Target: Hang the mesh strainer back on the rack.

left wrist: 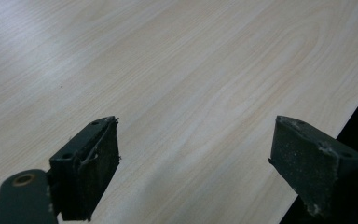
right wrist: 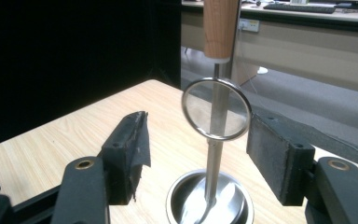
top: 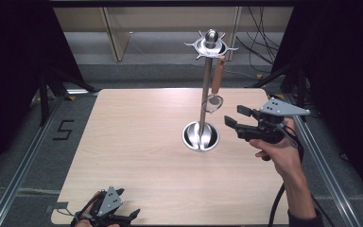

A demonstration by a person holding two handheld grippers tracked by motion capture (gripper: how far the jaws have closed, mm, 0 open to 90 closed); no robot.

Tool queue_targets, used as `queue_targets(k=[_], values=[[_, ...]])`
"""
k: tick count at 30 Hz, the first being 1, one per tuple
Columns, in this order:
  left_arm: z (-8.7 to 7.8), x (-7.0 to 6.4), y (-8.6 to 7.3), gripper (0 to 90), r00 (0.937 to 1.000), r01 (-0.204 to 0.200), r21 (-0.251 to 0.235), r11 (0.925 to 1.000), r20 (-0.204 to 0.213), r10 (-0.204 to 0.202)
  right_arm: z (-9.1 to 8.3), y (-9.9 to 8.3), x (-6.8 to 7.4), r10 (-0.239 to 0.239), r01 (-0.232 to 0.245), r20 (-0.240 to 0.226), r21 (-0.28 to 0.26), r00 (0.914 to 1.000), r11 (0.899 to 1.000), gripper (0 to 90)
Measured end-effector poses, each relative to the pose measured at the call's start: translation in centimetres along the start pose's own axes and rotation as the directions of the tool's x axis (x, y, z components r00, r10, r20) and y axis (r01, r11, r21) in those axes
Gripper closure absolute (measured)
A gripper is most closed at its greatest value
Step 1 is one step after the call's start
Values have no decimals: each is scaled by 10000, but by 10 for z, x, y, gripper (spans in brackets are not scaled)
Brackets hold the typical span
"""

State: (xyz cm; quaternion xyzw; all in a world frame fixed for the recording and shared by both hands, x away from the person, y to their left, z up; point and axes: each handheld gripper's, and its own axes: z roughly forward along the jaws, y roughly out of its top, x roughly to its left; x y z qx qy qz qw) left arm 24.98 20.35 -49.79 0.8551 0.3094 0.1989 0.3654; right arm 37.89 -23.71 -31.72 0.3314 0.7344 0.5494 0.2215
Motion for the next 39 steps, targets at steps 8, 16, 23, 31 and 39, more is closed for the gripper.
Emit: queue_targets(k=[8,16,23,31,39], values=[[-1,2,1,148,9998,-180,15,9998,45,180,3,-9,1,-128,132,-136,328,9998,9994,385],[-1,3,1,148,9996,-287,-41,9996,16,287,8,-19,1,94,-87,-85,731,9999,9973,382],[-2,2,0,148,10000,-33,61,10000,-20,33,14,-25,3,-54,71,-185,930,9998,9956,381],[-2,2,-1,148,10000,-78,-31,10000,-26,78,18,-29,7,-124,152,-256,1101,9996,9938,378],[-3,-1,0,147,9999,80,50,10000,122,-81,24,-38,12,-207,262,-375,1505,9991,9883,374]])
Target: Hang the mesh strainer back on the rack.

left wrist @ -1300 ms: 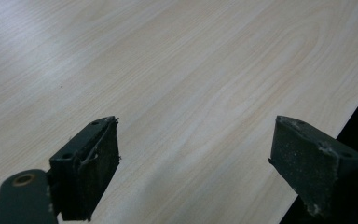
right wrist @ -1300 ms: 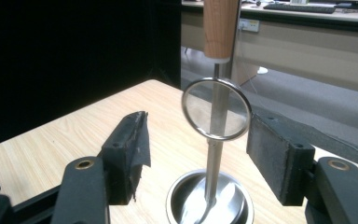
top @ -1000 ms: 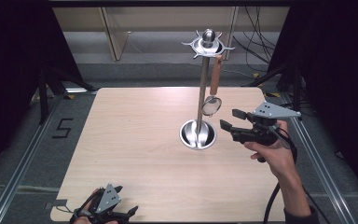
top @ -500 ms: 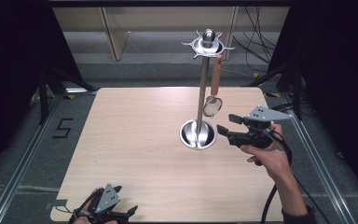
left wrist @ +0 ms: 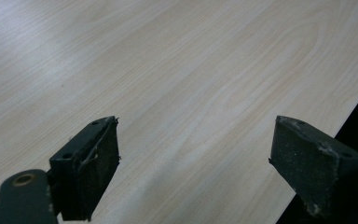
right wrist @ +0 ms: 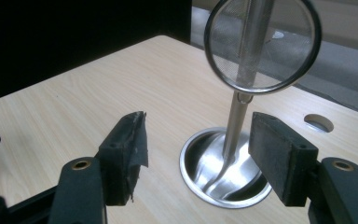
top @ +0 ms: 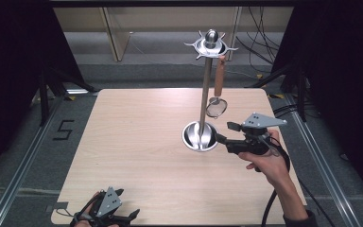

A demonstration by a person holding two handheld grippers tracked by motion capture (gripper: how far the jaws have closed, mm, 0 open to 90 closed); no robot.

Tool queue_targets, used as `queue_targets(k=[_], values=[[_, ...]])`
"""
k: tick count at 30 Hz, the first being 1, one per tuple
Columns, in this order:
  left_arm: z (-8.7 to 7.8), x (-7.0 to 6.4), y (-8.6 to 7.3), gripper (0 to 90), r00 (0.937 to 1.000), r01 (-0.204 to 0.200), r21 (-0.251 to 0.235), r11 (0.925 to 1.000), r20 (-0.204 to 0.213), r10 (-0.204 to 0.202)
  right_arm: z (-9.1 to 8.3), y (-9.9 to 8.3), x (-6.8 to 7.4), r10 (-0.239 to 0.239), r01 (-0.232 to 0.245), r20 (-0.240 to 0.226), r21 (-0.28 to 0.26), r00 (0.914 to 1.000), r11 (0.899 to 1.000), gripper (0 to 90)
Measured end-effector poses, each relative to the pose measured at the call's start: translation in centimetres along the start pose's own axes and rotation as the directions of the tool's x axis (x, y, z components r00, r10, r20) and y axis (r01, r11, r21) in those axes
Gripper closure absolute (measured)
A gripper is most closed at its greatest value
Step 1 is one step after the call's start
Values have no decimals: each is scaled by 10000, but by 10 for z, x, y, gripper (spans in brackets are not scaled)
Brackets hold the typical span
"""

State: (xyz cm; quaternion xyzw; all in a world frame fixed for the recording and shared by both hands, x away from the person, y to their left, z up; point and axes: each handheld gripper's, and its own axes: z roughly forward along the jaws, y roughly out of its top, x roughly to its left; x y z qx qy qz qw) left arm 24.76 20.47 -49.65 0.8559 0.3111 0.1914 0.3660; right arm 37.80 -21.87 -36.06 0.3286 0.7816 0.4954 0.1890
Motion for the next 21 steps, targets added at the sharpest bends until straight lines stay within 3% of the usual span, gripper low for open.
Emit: queue_targets(k=[1,2,3,4,6,7,10,13,14,16,17,19,20,21], values=[[0,1,0,148,9997,-218,-54,9997,-65,217,0,-1,2,190,-190,-14,157,9998,9997,374],[1,0,0,148,10000,-55,-76,10000,-60,54,2,-3,2,121,-121,-24,132,9999,9998,373],[0,2,1,148,9993,-376,-94,9993,-74,375,2,-4,3,249,-247,-111,241,9996,9994,372],[1,2,1,148,9992,-388,-110,9992,-99,386,3,-5,3,100,-100,-1,218,10000,9997,372],[1,0,0,148,9998,-153,-77,9999,-97,152,6,-8,3,194,-193,-42,278,9998,9994,371],[1,2,0,148,9992,-383,-112,9992,-101,381,5,-9,3,185,-179,-113,500,9998,9986,371],[1,1,0,148,9997,-231,-69,9997,-106,230,7,-11,2,113,-108,-98,474,9999,9988,369],[0,2,0,147,9992,-384,-100,9992,-98,383,10,-14,1,34,-19,-245,593,9997,9982,367],[0,1,0,148,9997,-217,-73,9997,-99,217,9,-16,3,292,-284,-111,672,9995,9973,366],[0,1,0,148,9997,-233,-67,9997,-97,233,11,-17,0,38,-29,-160,565,9999,9984,365],[1,1,0,148,9993,-349,-101,9993,-98,348,9,-18,2,273,-258,-169,818,9995,9963,365],[1,2,0,148,9991,-407,-112,9991,-111,406,11,-20,1,186,-173,-181,690,9997,9975,362],[1,1,0,148,9997,-242,-63,9997,-104,242,11,-21,1,74,-62,-158,736,9998,9973,362],[1,1,0,148,9997,-242,-63,9997,-104,242,10,-21,2,286,-268,-187,897,9994,9956,360]])
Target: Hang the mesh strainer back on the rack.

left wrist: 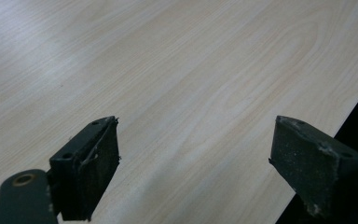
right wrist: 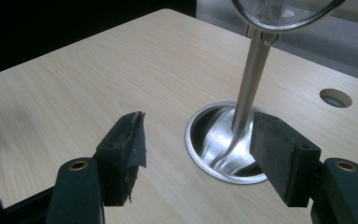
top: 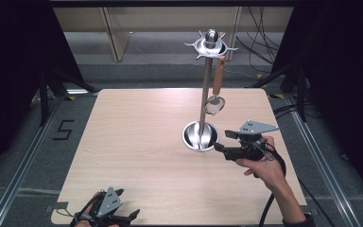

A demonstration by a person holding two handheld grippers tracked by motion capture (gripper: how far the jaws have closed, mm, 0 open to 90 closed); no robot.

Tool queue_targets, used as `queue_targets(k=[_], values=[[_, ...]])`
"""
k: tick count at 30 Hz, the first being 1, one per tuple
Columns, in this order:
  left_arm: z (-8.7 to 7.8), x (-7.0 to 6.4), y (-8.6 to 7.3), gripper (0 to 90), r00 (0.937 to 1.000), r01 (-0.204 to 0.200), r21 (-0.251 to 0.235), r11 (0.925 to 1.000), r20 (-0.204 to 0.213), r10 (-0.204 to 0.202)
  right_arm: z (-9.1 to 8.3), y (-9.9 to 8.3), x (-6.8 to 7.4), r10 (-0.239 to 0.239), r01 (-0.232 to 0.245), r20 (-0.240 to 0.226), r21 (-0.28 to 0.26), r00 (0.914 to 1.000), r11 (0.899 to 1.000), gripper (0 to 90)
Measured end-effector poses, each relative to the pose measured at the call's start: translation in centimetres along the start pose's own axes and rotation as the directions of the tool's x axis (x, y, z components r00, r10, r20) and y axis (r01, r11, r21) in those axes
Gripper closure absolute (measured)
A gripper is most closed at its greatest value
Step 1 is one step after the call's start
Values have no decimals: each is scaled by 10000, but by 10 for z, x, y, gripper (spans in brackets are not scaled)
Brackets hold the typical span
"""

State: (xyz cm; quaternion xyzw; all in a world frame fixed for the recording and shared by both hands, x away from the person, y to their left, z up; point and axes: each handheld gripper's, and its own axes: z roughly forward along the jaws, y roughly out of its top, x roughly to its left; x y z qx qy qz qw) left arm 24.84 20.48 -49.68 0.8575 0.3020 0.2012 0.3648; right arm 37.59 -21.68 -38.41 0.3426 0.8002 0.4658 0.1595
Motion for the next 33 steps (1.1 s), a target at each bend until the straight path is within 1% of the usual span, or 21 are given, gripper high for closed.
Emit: queue_targets(k=[1,2,4,5,6,8,10,11,14,15,16,17,20,21,22,26,27,30,31,32,33], values=[[0,0,0,148,10000,38,-1,10000,1,-38,0,-1,0,37,-37,-48,14,10000,10000,359],[0,1,0,148,9999,-133,-43,9999,-5,133,2,-2,-2,-209,209,-36,-38,9998,9998,357],[0,1,0,148,9999,-165,-44,9999,-7,165,3,-4,0,5,-4,-42,90,10000,10000,355],[0,1,0,148,9999,-166,-39,9999,-5,166,4,-5,-2,-245,245,12,85,9997,9997,354],[0,-1,0,148,9999,167,-20,9999,11,-167,5,-6,-1,-106,106,-13,62,9999,9999,354],[0,0,0,148,10000,-56,31,10000,10,56,6,-8,0,26,-26,22,192,10000,9998,352],[0,0,0,148,10000,-50,29,10000,7,50,7,-9,-1,-213,213,-39,246,9998,9995,350],[0,0,0,148,10000,-52,29,10000,8,52,7,-10,1,52,-50,-44,366,10000,9993,350],[0,0,0,148,10000,-56,28,10000,6,56,8,-11,0,-158,158,1,274,9999,9995,349],[0,0,0,148,10000,-56,28,10000,1,56,8,-12,1,-28,30,-52,358,10000,9994,349],[0,0,0,148,10000,-56,28,10000,1,56,8,-12,0,-251,255,-104,412,9996,9988,348],[0,0,0,148,10000,-44,27,10000,1,44,8,-12,2,-8,15,-139,510,9999,9987,348],[0,0,0,148,10000,-60,14,10000,-9,60,9,-13,1,-105,106,-39,364,9999,9993,348],[0,0,0,148,10000,-54,15,10000,8,54,9,-14,0,-235,241,-114,508,9997,9984,348],[0,0,0,148,10000,-48,10,10000,10,48,9,-15,2,-24,30,-101,585,9999,9983,348],[0,0,0,148,10000,-62,24,10000,6,62,10,-19,3,30,-25,-84,588,10000,9983,348],[0,0,0,148,10000,-55,19,10000,7,55,10,-19,1,-233,236,-65,583,9997,9980,348],[0,0,0,148,10000,-47,-32,10000,16,47,10,-21,5,68,-61,-102,701,9999,9975,347],[0,1,0,148,9998,-202,58,9998,-10,202,11,-24,5,-205,213,-119,698,9997,9973,347],[0,0,0,148,9999,-151,-11,9999,-23,151,11,-25,7,25,-18,-107,641,9999,9979,347],[0,0,0,148,9999,-139,-8,9999,-20,139,11,-26,5,-281,291,-155,667,9995,9974,347]])
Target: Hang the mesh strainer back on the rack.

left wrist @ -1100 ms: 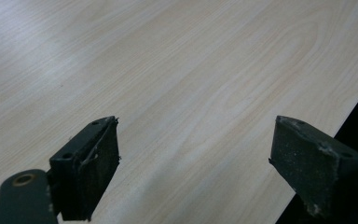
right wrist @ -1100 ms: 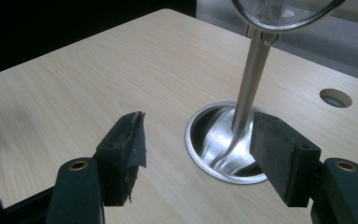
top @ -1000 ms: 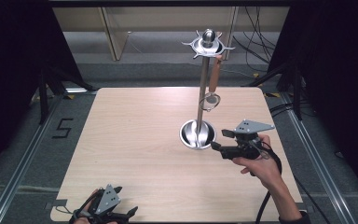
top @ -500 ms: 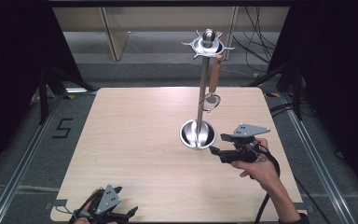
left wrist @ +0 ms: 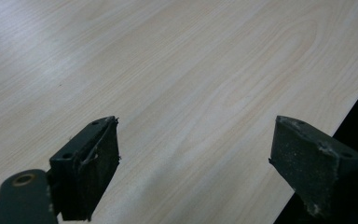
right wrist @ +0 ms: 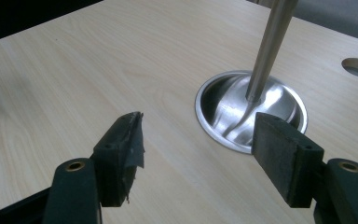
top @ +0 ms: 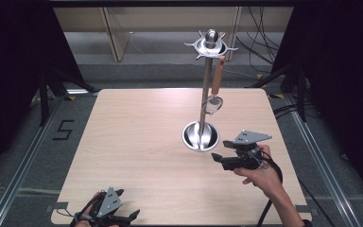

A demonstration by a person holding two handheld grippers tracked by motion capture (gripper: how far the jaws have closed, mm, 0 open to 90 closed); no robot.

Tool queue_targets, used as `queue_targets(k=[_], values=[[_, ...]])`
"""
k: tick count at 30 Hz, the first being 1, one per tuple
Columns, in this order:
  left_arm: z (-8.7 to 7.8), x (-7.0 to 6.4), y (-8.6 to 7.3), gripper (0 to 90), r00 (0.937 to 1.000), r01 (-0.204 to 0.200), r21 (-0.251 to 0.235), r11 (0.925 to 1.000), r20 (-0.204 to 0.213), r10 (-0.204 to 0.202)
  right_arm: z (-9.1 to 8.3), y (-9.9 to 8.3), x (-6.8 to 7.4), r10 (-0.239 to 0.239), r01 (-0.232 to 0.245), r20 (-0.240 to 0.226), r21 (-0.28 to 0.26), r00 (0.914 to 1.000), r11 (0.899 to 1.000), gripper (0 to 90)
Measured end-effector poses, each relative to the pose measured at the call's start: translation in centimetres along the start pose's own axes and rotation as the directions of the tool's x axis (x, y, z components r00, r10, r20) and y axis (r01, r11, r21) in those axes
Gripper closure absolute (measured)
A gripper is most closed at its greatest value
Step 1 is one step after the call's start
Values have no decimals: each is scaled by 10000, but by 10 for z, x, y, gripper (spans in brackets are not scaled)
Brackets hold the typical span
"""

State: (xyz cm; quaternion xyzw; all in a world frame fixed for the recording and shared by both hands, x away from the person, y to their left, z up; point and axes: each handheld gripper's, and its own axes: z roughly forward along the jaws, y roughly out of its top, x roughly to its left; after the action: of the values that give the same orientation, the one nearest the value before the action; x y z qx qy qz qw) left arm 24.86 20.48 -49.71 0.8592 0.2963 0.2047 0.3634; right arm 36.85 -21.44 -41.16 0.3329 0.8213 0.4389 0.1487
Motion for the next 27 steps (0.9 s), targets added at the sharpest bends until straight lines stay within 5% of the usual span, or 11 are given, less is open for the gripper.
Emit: queue_targets(k=[2,27], values=[[0,0,0,148,10000,88,40,10000,30,-88,1,-3,4,283,-283,-10,41,9996,9996,347],[0,-1,0,147,9998,170,32,9999,70,-170,15,-34,16,278,-249,-416,704,9987,9972,335]])
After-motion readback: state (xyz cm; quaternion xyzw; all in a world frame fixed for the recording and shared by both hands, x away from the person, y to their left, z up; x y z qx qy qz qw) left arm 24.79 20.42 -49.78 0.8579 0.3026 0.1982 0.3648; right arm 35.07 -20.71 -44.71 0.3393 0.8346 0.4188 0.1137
